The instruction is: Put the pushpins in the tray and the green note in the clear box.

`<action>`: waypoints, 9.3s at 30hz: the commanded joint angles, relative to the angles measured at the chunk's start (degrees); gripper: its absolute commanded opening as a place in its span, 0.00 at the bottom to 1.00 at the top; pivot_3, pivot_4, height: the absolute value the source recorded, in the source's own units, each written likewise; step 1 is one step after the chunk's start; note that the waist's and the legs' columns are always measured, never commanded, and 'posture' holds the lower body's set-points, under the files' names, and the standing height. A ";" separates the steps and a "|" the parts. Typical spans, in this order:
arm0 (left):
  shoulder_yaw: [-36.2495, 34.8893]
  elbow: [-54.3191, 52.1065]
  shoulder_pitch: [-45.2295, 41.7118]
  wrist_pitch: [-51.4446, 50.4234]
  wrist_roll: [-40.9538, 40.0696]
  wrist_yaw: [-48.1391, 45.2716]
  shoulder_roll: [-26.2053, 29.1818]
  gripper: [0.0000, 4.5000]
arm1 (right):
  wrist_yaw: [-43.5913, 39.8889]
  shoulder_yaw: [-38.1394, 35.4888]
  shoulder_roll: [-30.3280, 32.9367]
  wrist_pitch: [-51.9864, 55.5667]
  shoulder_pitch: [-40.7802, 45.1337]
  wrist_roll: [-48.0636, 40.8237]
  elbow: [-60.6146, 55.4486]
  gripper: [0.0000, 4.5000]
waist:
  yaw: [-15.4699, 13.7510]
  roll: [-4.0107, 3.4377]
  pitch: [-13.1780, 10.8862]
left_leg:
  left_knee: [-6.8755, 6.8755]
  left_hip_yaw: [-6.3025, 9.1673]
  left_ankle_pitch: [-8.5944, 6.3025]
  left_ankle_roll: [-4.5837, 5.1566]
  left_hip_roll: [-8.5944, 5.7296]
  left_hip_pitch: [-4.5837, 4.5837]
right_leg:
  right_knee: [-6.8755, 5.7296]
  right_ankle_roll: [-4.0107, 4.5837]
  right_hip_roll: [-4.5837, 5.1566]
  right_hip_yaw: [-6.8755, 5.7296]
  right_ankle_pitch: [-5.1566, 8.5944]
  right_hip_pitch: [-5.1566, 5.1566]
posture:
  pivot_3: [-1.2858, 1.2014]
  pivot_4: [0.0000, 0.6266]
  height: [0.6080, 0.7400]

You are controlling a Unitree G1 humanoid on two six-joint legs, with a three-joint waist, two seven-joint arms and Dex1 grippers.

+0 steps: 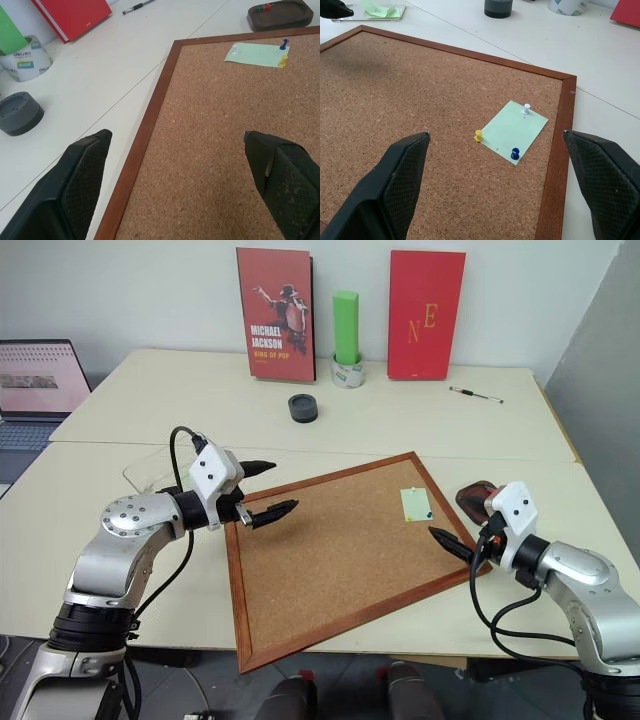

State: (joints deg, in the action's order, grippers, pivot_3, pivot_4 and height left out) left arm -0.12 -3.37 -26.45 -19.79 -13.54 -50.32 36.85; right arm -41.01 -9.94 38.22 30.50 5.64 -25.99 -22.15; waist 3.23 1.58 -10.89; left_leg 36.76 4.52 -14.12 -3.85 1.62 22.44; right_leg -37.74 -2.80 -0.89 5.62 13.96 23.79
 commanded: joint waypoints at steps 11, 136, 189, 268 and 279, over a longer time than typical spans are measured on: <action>0.44 -0.63 -4.41 -2.65 -1.28 -0.37 -0.21 1.00 | 1.24 -1.88 -1.08 -1.36 -3.01 -0.85 -4.39 1.00 | 0.00 0.00 0.00 | 0.02 0.00 0.00 0.00 0.00 0.04 | -0.02 -0.04 0.00 0.00 -0.02 0.03 | 0.52 0.24 1.00; 16.74 30.93 -6.20 22.47 14.62 -6.26 -12.37 0.02 | 23.64 9.87 -7.43 -11.59 12.68 32.14 23.33 0.01 | 0.39 -0.42 0.28 | 0.15 -0.07 0.05 0.09 -0.10 -0.57 | -0.21 -0.02 -0.01 0.18 -0.02 -0.46 | 0.52 0.24 1.00; 16.56 32.97 -7.82 23.64 14.93 -6.19 -11.85 0.02 | 21.35 10.06 -20.16 -6.53 8.92 20.21 15.38 0.22 | 0.34 -0.41 0.28 | 0.11 -0.02 0.07 0.12 -0.05 -0.57 | -0.11 0.19 -0.02 0.13 0.11 -0.45 | 0.52 0.24 1.00; 17.70 34.64 -8.86 25.62 15.70 -6.55 -12.50 0.02 | 18.32 13.66 -20.97 -8.47 2.79 19.08 6.92 0.68 | 0.22 -0.38 0.25 | -0.06 -0.01 0.07 0.12 -0.04 -0.45 | 0.19 0.20 0.00 0.13 0.13 -0.34 | 0.52 0.24 1.00; 17.38 33.62 -8.63 25.03 15.64 -6.58 -11.84 0.02 | 19.41 14.53 -22.13 -12.93 7.68 21.87 16.22 0.55 | 0.19 -0.38 0.24 | -0.09 -0.03 0.07 0.12 -0.03 -0.41 | 0.24 0.19 0.00 0.11 0.12 -0.34 | 0.52 0.24 1.00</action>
State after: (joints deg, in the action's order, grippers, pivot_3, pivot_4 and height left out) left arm 16.57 28.85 -35.99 6.70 -0.57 -57.56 23.93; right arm -22.29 4.62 16.36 19.38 11.95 -4.93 -6.02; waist 3.42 1.20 -10.64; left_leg 36.67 4.48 -14.06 -3.73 1.59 22.04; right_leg -37.49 -2.61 -0.89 5.73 14.08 23.45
